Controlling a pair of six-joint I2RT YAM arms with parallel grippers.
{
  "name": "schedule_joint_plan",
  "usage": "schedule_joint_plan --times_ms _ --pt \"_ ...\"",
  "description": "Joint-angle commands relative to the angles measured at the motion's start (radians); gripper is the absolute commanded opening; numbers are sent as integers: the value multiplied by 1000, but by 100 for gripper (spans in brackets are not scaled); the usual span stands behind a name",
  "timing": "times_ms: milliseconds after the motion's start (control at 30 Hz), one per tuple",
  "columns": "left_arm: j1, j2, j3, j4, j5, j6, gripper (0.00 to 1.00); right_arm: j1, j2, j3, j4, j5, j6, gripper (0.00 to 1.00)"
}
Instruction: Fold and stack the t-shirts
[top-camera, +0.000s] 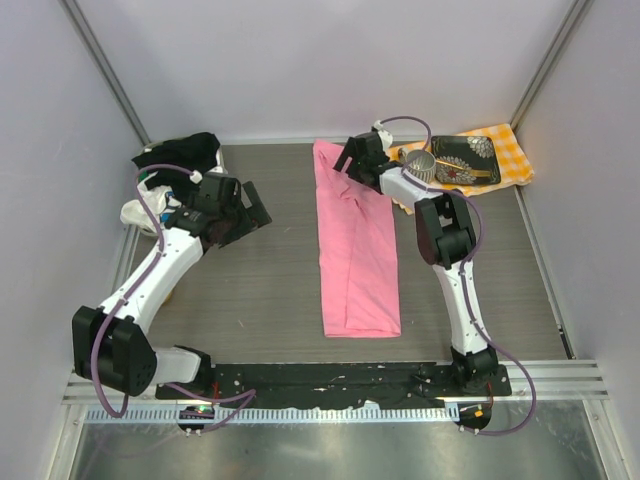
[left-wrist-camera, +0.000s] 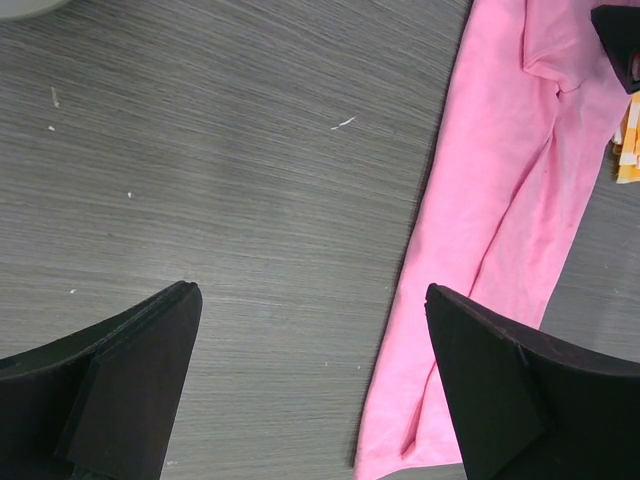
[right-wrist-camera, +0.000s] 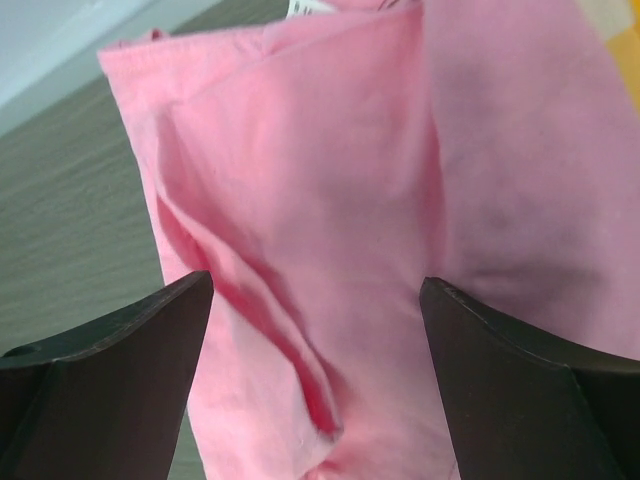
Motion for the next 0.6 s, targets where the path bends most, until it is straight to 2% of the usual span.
schedule_joint_plan --times_ms 0,133,567 --pt "7 -14 -20 53 17 -1 100 40 -95 -56 -66 8 -70 92" --pt "5 -14 -29 63 25 -4 100 54 -135 -102 -51 29 -94 92" --pt "7 -9 -24 65 17 4 100 89 -200 -92 -77 122 -201 92"
